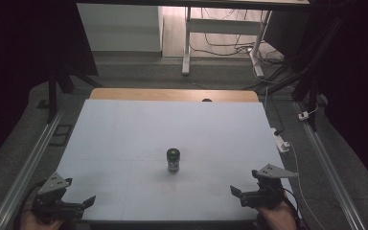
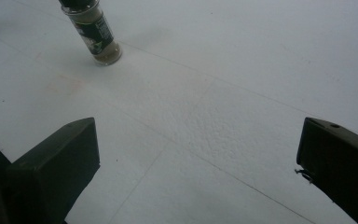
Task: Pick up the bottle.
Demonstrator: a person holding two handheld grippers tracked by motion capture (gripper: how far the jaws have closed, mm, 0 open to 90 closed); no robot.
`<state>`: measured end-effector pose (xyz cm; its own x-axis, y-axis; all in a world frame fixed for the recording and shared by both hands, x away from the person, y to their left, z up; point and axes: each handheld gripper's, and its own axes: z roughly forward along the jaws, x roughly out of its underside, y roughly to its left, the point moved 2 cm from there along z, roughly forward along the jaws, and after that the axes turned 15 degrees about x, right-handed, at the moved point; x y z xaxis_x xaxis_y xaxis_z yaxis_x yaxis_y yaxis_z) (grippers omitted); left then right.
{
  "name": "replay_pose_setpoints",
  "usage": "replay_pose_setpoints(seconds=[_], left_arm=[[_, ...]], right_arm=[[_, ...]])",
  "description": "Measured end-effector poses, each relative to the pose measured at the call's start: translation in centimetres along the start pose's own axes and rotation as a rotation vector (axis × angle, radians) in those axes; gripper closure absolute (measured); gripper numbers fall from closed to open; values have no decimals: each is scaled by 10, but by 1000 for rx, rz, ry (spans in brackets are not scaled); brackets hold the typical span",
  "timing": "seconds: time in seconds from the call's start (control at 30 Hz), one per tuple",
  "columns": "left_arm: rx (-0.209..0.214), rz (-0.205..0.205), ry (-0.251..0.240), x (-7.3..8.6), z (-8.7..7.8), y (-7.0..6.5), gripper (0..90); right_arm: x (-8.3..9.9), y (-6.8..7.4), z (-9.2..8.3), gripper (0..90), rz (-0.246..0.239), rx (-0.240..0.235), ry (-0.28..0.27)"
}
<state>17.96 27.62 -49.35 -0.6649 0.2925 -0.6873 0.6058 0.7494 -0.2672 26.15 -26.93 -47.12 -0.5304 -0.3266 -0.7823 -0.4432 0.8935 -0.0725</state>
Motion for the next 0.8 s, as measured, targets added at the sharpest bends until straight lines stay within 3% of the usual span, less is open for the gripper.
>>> replay_pose_setpoints(seconds=[0.43,0.8], left_arm=[[34,-10,-1,-1,1,-2,0],[35,-2,12,-2,4,-5,0]], right_arm=[[0,1,3,0,-11,-21,40],[0,1,4,0,-12,-23,47]])
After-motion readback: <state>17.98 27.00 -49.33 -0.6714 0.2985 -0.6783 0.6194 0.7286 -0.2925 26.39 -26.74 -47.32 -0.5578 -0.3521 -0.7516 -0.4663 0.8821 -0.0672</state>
